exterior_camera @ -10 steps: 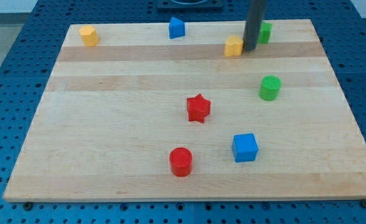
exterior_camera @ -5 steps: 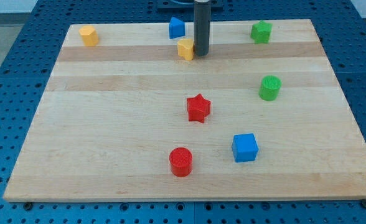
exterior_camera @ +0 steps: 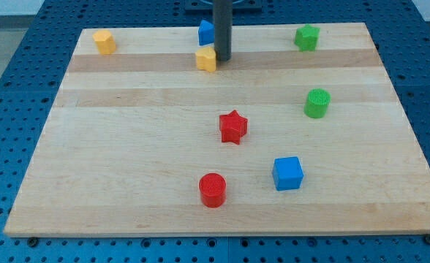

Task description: Move the yellow heart to the center left

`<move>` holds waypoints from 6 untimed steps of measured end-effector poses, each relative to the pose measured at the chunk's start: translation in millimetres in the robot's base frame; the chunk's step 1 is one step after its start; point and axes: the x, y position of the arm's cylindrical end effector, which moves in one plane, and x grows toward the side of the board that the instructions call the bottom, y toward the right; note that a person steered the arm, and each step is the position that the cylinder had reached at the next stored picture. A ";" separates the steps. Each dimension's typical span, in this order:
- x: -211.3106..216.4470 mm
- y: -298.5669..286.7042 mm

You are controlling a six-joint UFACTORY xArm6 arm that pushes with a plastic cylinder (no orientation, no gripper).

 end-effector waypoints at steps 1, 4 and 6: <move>5.2 -27.0; 5.7 -43.2; 7.0 -83.1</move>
